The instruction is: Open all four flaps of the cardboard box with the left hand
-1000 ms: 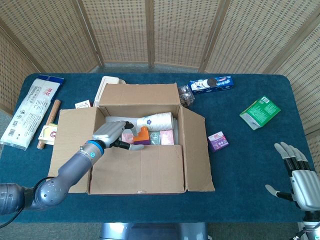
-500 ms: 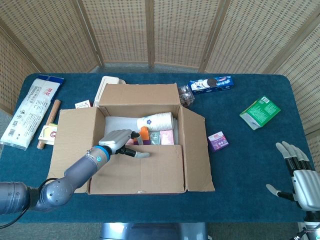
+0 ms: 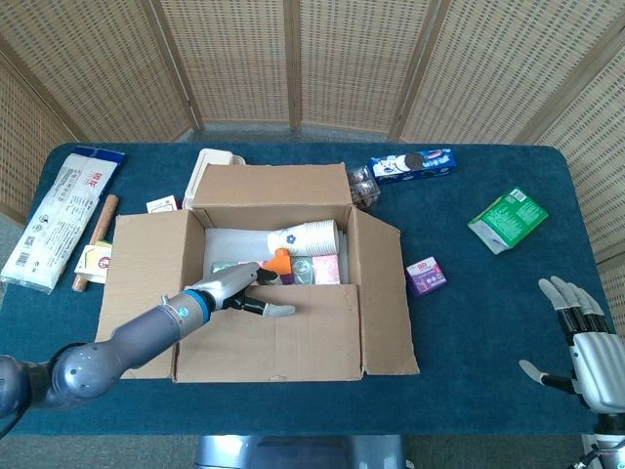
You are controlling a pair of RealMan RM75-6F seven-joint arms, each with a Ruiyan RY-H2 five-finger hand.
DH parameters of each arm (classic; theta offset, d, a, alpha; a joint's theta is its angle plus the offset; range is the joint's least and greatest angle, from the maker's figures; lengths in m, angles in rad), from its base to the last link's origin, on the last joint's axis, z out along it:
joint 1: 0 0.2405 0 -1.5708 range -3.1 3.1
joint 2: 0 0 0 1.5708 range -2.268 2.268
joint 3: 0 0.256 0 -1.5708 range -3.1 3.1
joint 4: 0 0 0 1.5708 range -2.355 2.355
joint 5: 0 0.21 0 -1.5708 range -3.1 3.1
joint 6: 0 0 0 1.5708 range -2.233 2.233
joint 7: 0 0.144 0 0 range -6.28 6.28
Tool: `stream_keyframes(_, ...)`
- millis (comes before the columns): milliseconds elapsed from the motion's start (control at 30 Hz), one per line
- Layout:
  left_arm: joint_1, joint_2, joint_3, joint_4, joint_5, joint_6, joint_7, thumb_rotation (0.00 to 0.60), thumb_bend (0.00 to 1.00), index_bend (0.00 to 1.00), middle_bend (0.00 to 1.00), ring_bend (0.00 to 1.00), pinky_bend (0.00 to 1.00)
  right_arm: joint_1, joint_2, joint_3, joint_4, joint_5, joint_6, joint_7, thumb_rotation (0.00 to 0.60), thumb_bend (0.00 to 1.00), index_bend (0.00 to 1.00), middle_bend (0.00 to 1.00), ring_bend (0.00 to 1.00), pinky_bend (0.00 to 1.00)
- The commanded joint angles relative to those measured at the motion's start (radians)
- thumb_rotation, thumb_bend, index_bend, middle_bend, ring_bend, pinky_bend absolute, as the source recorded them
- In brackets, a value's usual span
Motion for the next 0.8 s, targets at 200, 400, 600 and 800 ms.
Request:
stream_keyframes(200,0.068,0.083,-0.062,0.002,0.113,-0.106,-0.140,0.273,0.00,0.38,0.29,0.24,0.53,-0.001,0.000,-0.001,-0.001,-0.001,0.002,-0.001,0.600,0.00,0.00,0.00,0.00,0.09)
stream_keyframes(400,0.113,0.133,-0.101,-0.011,0.192,-0.149,-0.225,0.272,0.00,0.38,0.29,0.24,0.53,0.000,0.000,-0.002,-0.001,-0.002,-0.002,-0.002,0.600,0.00,0.00,0.00,0.00,0.09)
stream_keyframes(600,0.166,0.181,-0.164,-0.027,0.268,-0.200,-0.305,0.270,0.00,0.38,0.29,0.24,0.54,0.001,0.000,-0.004,-0.003,-0.001,-0.006,-0.008,0.600,0.00,0.00,0.00,0.00,0.09)
stream_keyframes(800,0.244,0.225,-0.264,-0.052,0.340,-0.278,-0.399,0.265,0.00,0.38,0.28,0.23,0.53,0.003,0.000,-0.006,-0.004,0.000,-0.014,-0.015,0.600,0.00,0.00,0.00,0.00,0.09)
